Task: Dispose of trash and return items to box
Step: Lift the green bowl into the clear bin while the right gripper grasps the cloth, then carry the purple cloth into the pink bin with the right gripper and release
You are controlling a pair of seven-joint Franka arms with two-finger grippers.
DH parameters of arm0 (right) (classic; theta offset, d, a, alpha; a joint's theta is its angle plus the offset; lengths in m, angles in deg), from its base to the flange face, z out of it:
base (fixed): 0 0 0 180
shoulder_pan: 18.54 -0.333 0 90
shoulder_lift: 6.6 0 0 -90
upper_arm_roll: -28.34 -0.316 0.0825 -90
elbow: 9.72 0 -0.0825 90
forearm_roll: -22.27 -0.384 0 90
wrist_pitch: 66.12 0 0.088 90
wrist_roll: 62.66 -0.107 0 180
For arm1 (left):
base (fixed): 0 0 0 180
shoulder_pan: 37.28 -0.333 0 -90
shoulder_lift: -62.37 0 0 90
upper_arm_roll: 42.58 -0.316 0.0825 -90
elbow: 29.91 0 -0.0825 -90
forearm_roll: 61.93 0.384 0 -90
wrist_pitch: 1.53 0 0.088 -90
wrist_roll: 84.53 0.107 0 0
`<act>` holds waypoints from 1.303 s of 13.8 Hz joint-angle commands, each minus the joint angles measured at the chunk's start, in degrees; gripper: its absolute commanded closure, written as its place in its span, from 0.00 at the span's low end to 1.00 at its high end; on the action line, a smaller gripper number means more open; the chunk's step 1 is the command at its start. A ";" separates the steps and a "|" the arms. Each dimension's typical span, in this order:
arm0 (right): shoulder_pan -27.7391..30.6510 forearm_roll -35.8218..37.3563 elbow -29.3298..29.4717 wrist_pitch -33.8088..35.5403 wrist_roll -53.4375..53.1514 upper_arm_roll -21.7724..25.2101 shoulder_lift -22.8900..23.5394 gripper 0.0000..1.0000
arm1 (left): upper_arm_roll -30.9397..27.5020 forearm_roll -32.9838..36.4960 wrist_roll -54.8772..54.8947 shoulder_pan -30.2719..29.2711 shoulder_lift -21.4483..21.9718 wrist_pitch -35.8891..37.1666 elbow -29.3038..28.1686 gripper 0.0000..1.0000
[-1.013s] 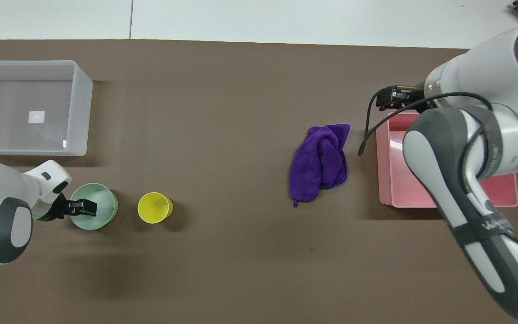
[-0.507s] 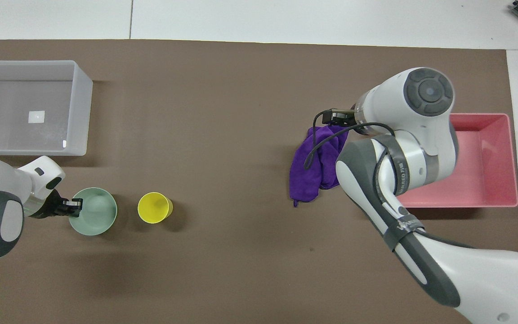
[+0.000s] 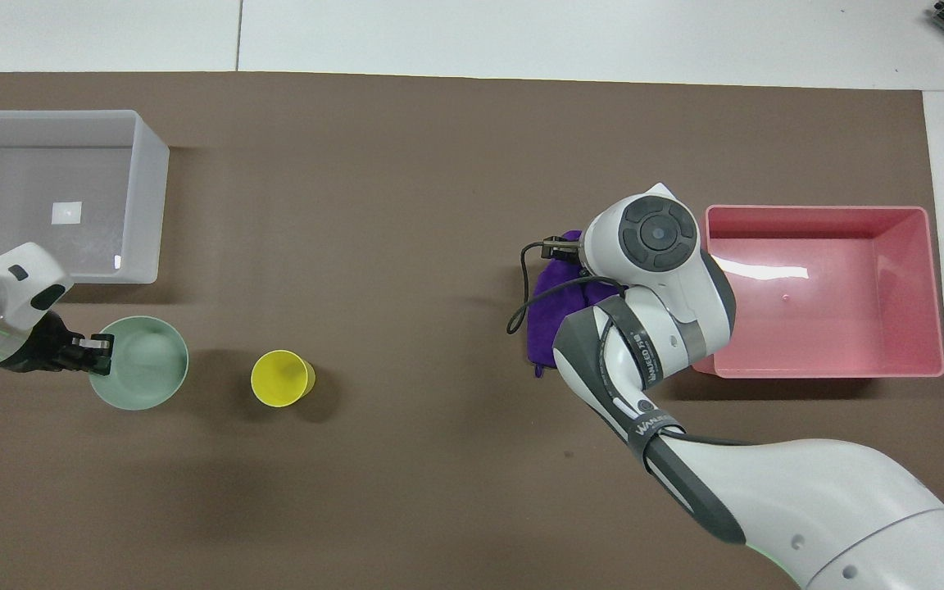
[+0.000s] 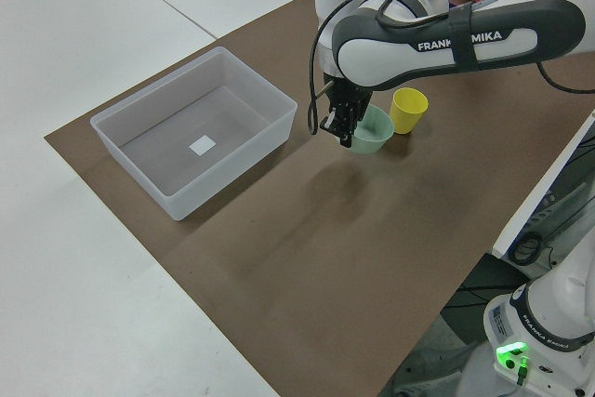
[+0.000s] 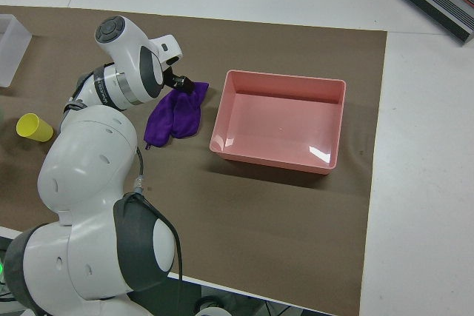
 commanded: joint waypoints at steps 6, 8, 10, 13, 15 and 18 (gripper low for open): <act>0.53 1.73 -4.43 -3.69 -1.24 -0.16 -1.30 1.00 | 0.33 -3.63 0.63 -4.85 -9.18 6.90 22.65 1.00; 0.53 1.73 -4.43 -3.16 -1.24 -0.16 -2.26 1.00 | 0.33 -3.46 0.62 -6.62 -14.89 6.55 29.86 1.00; 1.31 1.64 -4.34 -1.07 -1.94 -0.16 -5.15 1.00 | 0.33 -3.54 0.72 -8.19 -19.11 6.11 33.22 1.00; 3.07 1.64 -3.91 5.35 -1.59 -0.16 -11.13 1.00 | 0.33 -3.45 0.71 -9.08 -21.77 3.57 35.78 1.00; 4.82 1.64 -3.82 9.21 -1.15 -0.15 -15.00 1.00 | 0.33 -3.63 0.37 -9.69 -23.86 -1.86 35.96 1.00; 8.25 1.64 -3.82 14.58 -0.19 -0.07 -20.88 1.00 | 0.33 -3.45 0.98 -9.96 -26.16 -5.39 36.05 1.00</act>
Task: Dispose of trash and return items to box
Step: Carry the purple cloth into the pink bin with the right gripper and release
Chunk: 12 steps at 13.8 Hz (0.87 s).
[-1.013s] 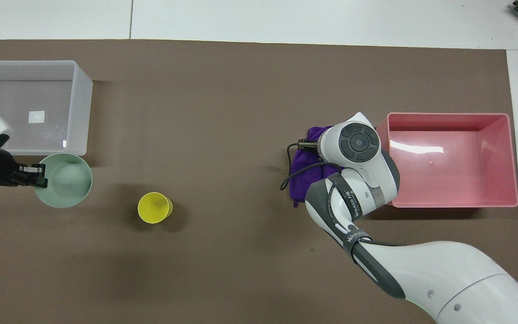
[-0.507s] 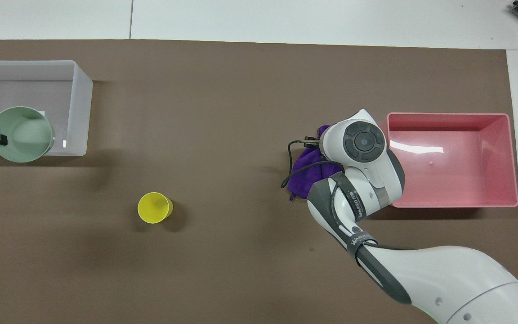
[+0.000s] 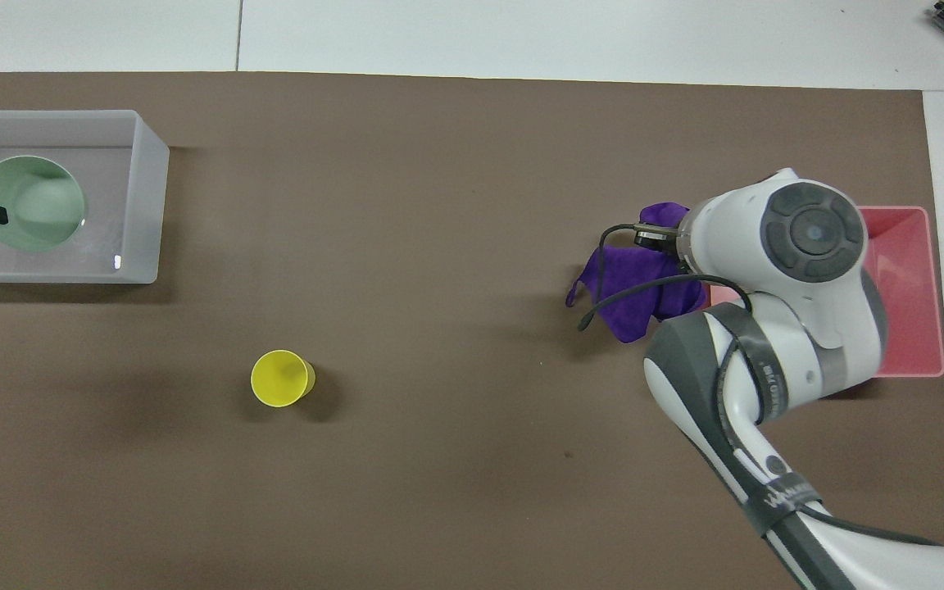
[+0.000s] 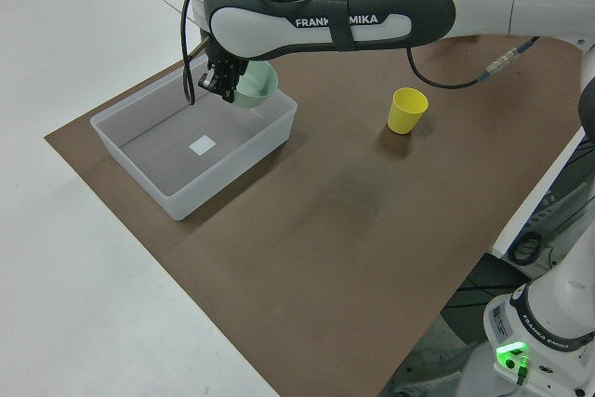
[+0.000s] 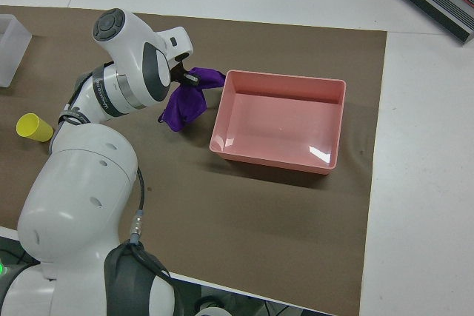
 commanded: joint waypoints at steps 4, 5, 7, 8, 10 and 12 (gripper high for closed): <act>7.17 1.35 -1.34 6.36 4.75 -0.59 -7.93 1.00 | 0.44 -0.44 1.15 -1.38 -4.75 -4.69 2.48 1.00; 7.79 1.27 -1.34 6.97 5.28 -0.59 -8.63 1.00 | 0.44 -0.36 1.50 -1.47 -5.10 -4.62 2.57 1.00; 9.28 1.27 -1.26 7.94 7.04 -0.24 -9.78 1.00 | 0.44 -0.44 2.20 -1.91 -5.63 -4.70 2.40 1.00; 10.24 1.35 -1.26 8.12 8.09 -0.24 -10.39 1.00 | 0.44 -0.36 1.94 -2.61 -6.16 -4.96 2.57 1.00; 12.09 1.35 -1.34 8.74 9.23 -0.15 -10.84 1.00 | 0.44 -0.27 2.29 -3.75 -8.97 -6.19 4.85 1.00; 14.37 0.57 -1.87 8.12 11.69 -0.24 -10.84 1.00 | 0.44 -0.36 1.86 -3.32 -10.11 -6.55 4.68 1.00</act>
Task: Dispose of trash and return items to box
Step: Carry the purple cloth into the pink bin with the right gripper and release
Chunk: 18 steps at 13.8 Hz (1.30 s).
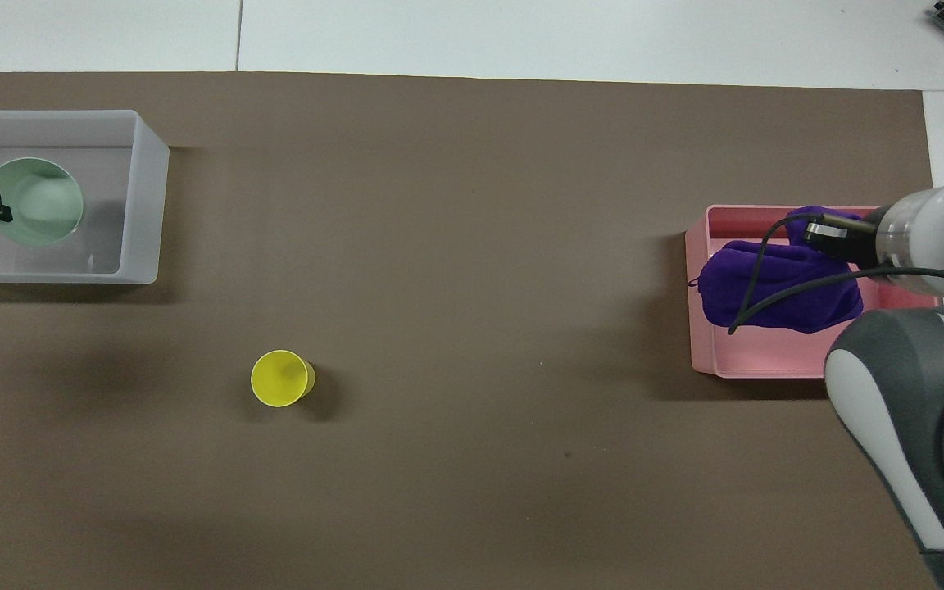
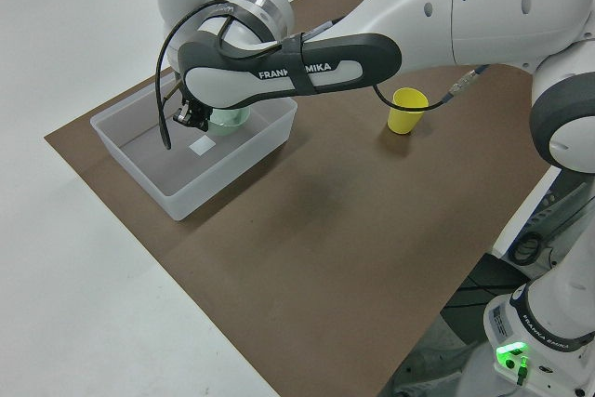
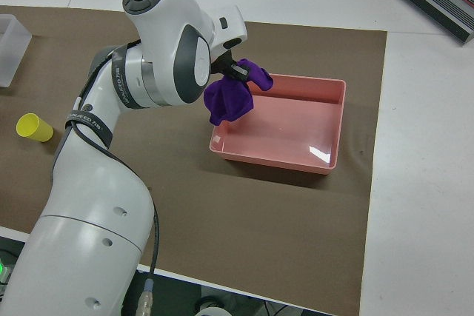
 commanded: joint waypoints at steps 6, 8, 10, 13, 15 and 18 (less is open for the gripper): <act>4.53 0.35 -6.49 -3.74 2.60 -0.48 0.45 1.00 | 0.81 -0.80 0.93 -0.27 -6.24 -2.62 2.94 0.19; 4.63 0.35 -8.08 -4.01 3.22 -0.48 1.58 1.00 | 1.07 -0.80 0.14 0.08 -5.53 -2.71 3.29 0.00; 4.54 0.35 -8.00 -4.01 3.30 -0.56 1.94 0.73 | 1.34 -0.80 0.14 0.51 -2.47 -1.84 3.73 0.00; 4.01 0.26 -6.68 -3.57 3.92 -0.65 2.38 0.07 | 0.64 -0.18 -2.65 5.16 4.38 1.39 2.86 0.00; 3.75 -0.61 -3.79 -0.95 4.18 -0.83 2.12 0.01 | 1.43 -0.27 -4.33 7.44 9.30 15.32 2.51 0.00; 3.92 -5.88 2.70 6.86 4.27 -0.92 1.15 0.00 | 1.34 -0.18 -7.50 13.77 18.34 24.25 -4.66 0.00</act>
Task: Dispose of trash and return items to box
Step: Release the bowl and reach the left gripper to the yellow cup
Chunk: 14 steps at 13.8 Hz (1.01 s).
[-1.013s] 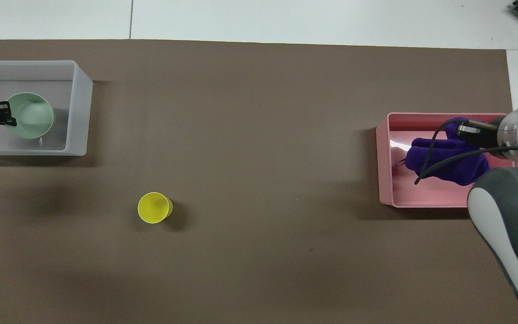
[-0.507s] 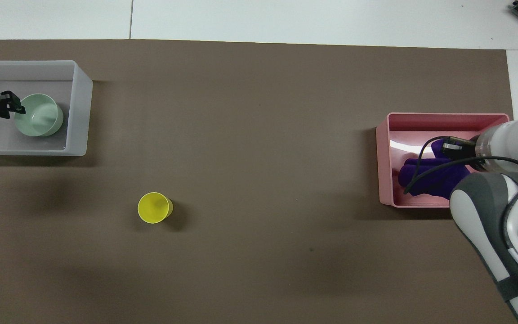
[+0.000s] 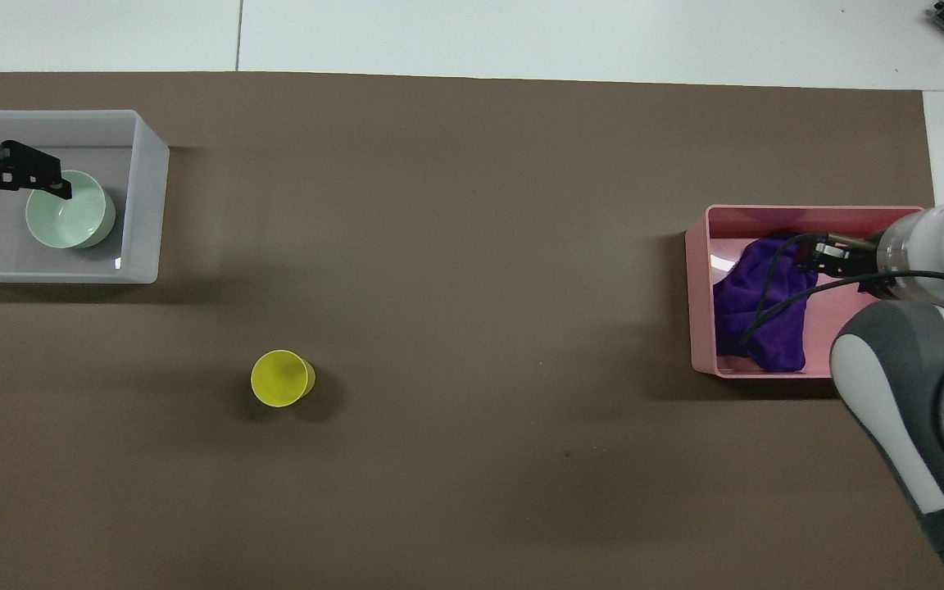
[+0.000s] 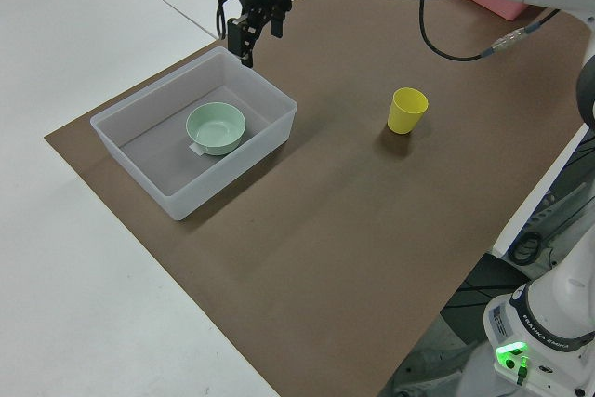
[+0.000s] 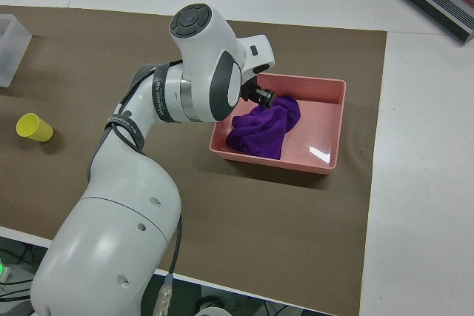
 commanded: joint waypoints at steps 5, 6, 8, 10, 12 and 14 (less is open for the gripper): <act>-1.36 -7.40 19.52 20.01 1.99 -1.18 0.28 0.00 | -0.48 -0.46 -1.39 13.04 20.19 -2.69 -34.34 0.00; -1.36 -7.32 21.37 22.56 3.73 -1.19 0.37 0.00 | -0.56 -0.64 -1.48 15.49 20.63 -5.59 -37.86 0.00; -1.44 -6.96 23.57 26.35 7.69 -1.27 0.28 0.00 | -0.48 -0.90 -1.66 16.92 20.81 -14.18 -44.20 0.00; -1.45 -7.49 22.45 26.98 8.06 -1.36 0.19 0.00 | -0.48 -0.99 -2.09 18.32 20.20 -21.75 -48.52 0.00; -1.53 -7.58 21.47 30.22 7.97 -2.41 -0.51 0.00 | -0.48 -2.04 -3.32 19.47 18.97 -23.45 -49.50 0.00; -1.53 -7.58 21.47 29.97 8.06 -3.82 -0.60 0.00 | -0.56 -2.66 -3.41 19.91 18.79 -23.63 -49.77 0.66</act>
